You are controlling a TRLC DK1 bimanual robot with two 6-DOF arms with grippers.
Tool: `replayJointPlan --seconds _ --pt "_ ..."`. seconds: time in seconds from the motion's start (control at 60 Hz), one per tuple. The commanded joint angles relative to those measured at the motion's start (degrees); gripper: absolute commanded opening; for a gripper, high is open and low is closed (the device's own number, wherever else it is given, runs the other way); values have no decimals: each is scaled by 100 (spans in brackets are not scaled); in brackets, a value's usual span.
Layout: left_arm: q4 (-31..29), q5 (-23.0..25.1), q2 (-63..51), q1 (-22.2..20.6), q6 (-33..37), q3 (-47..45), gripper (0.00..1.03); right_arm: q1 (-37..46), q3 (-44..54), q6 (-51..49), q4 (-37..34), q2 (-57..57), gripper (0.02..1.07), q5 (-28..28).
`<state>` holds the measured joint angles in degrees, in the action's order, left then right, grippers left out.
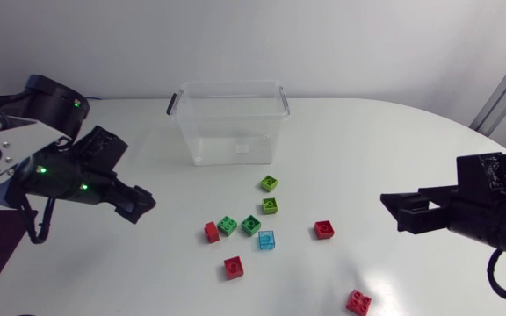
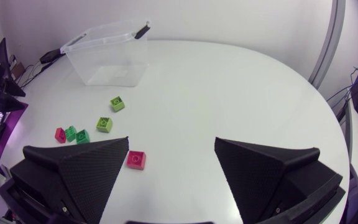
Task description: Place the duplo bricks in the container
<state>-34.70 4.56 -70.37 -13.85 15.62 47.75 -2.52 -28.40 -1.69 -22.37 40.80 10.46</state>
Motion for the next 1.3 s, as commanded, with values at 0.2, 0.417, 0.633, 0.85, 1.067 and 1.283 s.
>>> replayJointPlan --seconds 0.2,0.417,0.633,0.85,1.067,1.283 --pt "218 388 -900 -848 882 -46 96 -196 -746 -261 -1129 781 102 246" --pt "728 388 -1699 -1103 1233 103 96 -793 -1036 -762 -1674 1009 102 193" --pt "1158 388 -2280 -1322 1506 138 96 -960 -965 -2160 -2008 1326 102 352" --pt "1316 450 -2605 -1507 1567 349 96 -969 -895 -2318 -2131 1677 102 360" --pt "1352 467 -3062 -1595 1664 604 93 -1013 -728 -2476 -2184 1704 102 360" --pt "1308 792 -3334 -1604 1901 692 66 -1145 -561 -2687 -2316 1809 100 334"
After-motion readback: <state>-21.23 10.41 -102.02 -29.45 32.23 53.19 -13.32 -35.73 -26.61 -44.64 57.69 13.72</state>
